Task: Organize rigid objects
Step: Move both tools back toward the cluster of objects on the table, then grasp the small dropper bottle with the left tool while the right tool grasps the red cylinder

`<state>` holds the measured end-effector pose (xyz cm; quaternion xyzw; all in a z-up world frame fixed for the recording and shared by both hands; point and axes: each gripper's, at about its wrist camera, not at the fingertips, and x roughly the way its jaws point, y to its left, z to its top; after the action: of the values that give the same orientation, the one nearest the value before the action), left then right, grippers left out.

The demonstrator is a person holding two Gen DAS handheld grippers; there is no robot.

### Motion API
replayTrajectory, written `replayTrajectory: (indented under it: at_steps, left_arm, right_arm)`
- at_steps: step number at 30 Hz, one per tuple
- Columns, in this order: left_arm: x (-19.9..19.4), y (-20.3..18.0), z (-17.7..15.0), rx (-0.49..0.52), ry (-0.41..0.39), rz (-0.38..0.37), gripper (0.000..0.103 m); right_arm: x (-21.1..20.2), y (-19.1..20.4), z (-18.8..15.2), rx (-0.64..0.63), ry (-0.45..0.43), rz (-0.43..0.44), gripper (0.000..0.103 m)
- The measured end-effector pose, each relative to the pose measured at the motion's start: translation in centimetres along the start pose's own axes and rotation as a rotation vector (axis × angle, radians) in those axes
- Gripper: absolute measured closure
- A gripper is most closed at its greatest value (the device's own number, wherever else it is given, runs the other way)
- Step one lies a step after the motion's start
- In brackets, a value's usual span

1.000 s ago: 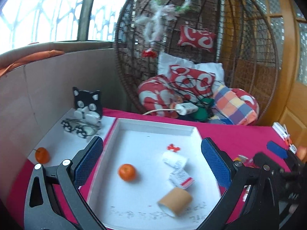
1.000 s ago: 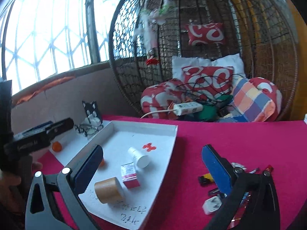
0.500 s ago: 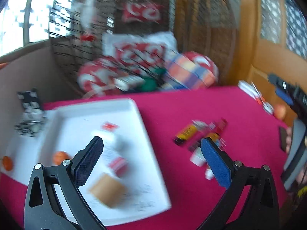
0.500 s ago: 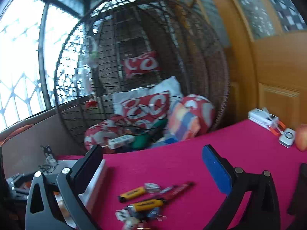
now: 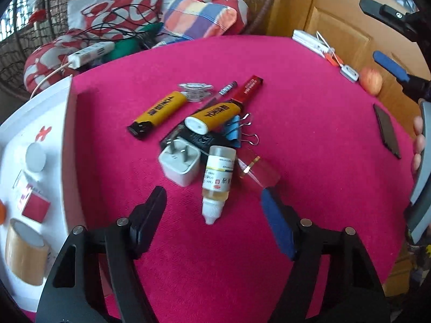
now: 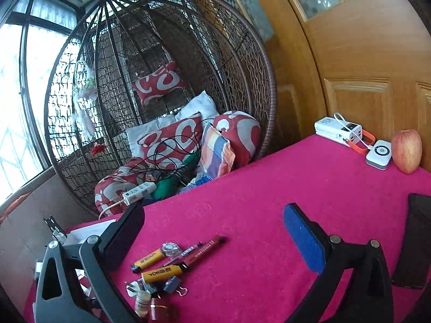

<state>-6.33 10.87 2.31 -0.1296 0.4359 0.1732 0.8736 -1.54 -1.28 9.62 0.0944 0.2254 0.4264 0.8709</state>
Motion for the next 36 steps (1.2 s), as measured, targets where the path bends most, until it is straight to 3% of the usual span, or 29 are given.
replayTrajectory:
  at_steps: [4,8,11,16,20,24,27,28,29,30,32,36]
  left_arm:
    - [1.3,-0.2,0.7,0.011,0.018,0.004,0.037]
    - [2.0,0.0,0.8,0.022,0.014,0.031,0.066]
    - [1.6,0.7,0.7,0.013,0.008,-0.001,0.081]
    - [0.7,1.6,-0.2,-0.023,-0.004,-0.022,0.082]
    - [0.2,2.4,-0.7,-0.05,-0.01,-0.023,0.082]
    - [-0.4,2.6,-1.0,-0.068,-0.016,-0.033,0.082]
    - [-0.3,2.5,-1.1,-0.067,-0.013,-0.035,0.082]
    - [-0.2,2.4,-1.1,-0.068,-0.01,-0.039,0.082]
    - [-0.2,2.4,-1.2,-0.068,-0.009,-0.041,0.082]
    - [-0.2,2.4,-1.3,-0.067,-0.008,-0.043,0.082]
    - [-0.3,2.3,-1.4,-0.064,-0.009,-0.046,0.082]
    - [-1.6,2.3,-1.5,-0.059,-0.044,-0.043,0.082]
  right_arm:
    - [0.5,-0.8,-0.7,-0.005,0.05,0.004,0.0]
    - [1.3,-1.2,-1.6,-0.012,0.125,0.028,0.0]
    - [2.3,-0.8,-2.3,-0.047,0.208,0.088,0.0]
    - [4.4,1.9,-4.6,-0.18,0.358,0.181,0.002]
    - [6.3,4.0,-6.8,-0.267,0.485,0.247,0.03]
    - [7.3,5.6,-8.9,-0.361,0.567,0.27,0.037]
    - [7.4,7.0,-10.0,-0.444,0.589,0.269,0.047]
    - [7.6,7.5,-10.2,-0.468,0.595,0.265,0.054]
    - [7.7,8.0,-10.6,-0.496,0.601,0.265,0.069]
    - [7.8,8.2,-10.9,-0.516,0.607,0.26,0.075]
    - [7.7,8.6,-11.2,-0.552,0.585,0.236,0.075]
    - [6.7,7.8,-10.3,-0.509,0.552,0.219,0.075]
